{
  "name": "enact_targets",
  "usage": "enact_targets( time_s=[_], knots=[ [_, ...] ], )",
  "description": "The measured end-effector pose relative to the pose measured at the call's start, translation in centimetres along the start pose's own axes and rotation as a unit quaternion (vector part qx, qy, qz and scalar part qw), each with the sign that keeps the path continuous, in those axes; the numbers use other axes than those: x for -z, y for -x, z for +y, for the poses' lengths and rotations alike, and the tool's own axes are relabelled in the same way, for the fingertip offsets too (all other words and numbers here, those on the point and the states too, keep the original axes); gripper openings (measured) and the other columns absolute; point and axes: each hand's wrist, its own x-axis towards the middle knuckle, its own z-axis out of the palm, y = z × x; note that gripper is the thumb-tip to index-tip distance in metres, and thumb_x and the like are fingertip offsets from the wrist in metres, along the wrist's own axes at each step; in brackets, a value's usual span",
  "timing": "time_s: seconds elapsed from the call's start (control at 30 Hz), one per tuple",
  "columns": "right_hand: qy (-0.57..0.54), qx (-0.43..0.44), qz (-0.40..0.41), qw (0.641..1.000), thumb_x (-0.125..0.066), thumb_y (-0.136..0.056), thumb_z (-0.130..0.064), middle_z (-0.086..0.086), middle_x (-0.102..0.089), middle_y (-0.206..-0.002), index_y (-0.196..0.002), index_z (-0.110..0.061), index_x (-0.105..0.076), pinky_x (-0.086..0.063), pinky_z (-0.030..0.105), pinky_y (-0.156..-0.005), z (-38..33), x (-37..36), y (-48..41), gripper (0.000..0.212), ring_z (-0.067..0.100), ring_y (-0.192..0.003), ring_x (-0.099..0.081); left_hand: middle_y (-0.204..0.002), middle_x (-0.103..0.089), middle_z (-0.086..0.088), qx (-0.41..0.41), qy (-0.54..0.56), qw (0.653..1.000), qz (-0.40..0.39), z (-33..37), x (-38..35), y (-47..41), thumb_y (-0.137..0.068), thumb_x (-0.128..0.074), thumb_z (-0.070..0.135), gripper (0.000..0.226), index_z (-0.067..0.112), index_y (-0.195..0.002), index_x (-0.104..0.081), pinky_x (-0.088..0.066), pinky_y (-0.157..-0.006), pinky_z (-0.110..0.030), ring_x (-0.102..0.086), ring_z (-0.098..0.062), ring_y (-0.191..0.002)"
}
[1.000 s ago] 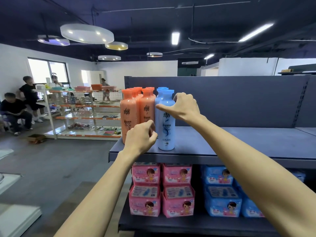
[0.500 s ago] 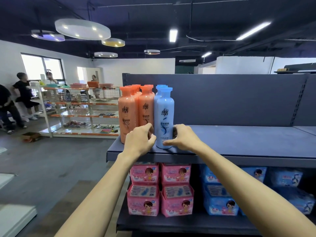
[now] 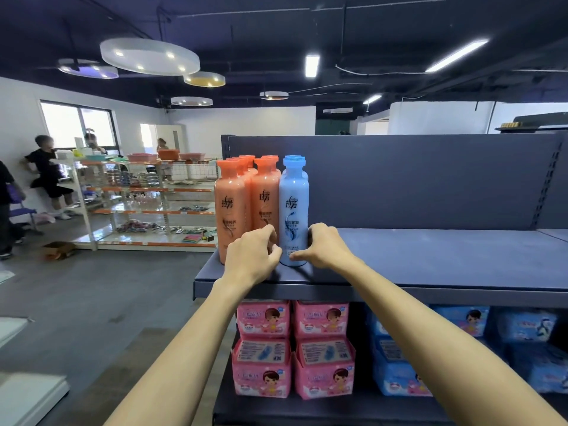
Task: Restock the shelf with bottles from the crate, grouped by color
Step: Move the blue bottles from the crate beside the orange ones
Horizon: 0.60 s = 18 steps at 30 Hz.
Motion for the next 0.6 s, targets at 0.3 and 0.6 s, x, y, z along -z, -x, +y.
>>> enact_targets(
  time_s=[0.3,0.6],
  knots=[
    [0.0,-0.011,-0.005,1.0,-0.09,-0.066,-0.037,0.005,-0.071,-0.09,-0.095,-0.008,-0.062,-0.06,0.039,-0.068,-0.6,0.3,0.4,0.049,0.021,-0.079,-0.068,-0.084,-0.067,0.003,0.0,-0.009,1.0,-0.007,-0.8,-0.2,-0.1,-0.084,-0.052,0.032,0.012,0.021,-0.09,-0.053,-0.051,-0.068,-0.039,-0.062,-0.031,-0.082],
    [0.053,-0.013,0.035,0.998,-0.077,-0.082,-0.025,0.012,-0.06,-0.101,-0.104,-0.004,-0.052,-0.049,0.035,-0.065,-2.7,0.2,2.8,0.039,0.032,-0.093,-0.059,-0.085,-0.067,0.0,0.004,-0.003,1.0,0.017,1.4,1.1,0.1,-0.085,-0.052,0.031,0.013,0.02,-0.092,-0.054,-0.043,-0.063,-0.034,-0.061,-0.032,-0.08]
  ],
)
